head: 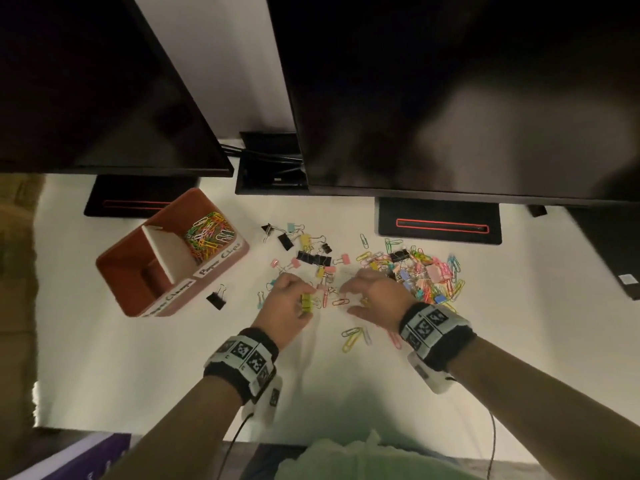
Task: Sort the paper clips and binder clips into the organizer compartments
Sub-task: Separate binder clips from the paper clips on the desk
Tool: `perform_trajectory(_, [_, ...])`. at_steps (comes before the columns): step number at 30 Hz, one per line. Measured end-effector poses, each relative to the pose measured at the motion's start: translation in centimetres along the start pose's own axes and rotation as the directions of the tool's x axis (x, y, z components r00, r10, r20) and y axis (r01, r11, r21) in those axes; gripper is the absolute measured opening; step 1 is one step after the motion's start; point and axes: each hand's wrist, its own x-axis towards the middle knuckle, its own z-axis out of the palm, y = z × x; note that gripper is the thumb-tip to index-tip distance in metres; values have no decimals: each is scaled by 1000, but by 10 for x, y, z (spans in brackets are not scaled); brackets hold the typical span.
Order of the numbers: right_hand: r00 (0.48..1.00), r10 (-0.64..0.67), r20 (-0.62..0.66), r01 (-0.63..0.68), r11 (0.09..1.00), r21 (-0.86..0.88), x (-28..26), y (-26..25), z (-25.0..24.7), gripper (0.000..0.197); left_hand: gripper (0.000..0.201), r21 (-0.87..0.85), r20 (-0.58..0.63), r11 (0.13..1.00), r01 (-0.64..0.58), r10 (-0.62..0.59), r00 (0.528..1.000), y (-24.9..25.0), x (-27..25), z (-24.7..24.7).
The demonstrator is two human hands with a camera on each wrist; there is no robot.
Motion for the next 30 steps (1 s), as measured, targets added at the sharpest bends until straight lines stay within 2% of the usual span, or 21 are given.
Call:
perform_trajectory(3, [996, -52, 69, 56, 997, -54, 11, -13, 4, 43, 38, 50, -4, 999, 7, -7, 1000, -6, 0, -2])
perform_trajectory(6, [993, -54, 109, 68, 988, -136, 16, -20, 10, 39, 43, 142, -32, 990, 16, -11, 999, -12, -3, -3])
perform_trajectory(9, [994, -74, 77, 78, 995, -55, 11, -16, 12, 32, 47, 271, -111, 962, 3, 28, 993, -15, -9, -4])
perform_trajectory(11, [997, -66, 27, 66, 998, -1, 2, -8, 9, 34, 39, 294, -138, 955, -38, 82, 987, -10, -11, -4])
perform_trajectory(13, [999, -30, -18, 30, 999, -25, -7, 3, 5, 34, 32, 294, -117, 952, -89, 128, 985, -1, -10, -1])
perform_trajectory(18, [999, 51, -3, -51, 995, -90, -24, 20, 4, 32, 44, 471, -26, 882, 9, 3, 1000, 24, 4, 24])
perform_trajectory(22, [995, 99, -10, -99, 992, -75, -23, 19, 12, 37, 41, 470, -76, 875, 113, -88, 993, 32, 19, 42])
perform_trajectory(25, [991, 124, -58, -125, 992, -4, -17, 20, 15, 34, 32, 476, -105, 870, 130, -91, 990, 34, 26, 43])
perform_trajectory(30, [988, 124, -89, -123, 992, 18, -13, 21, 11, 19, 18, 345, -83, 930, 124, -101, 991, 28, 24, 32])
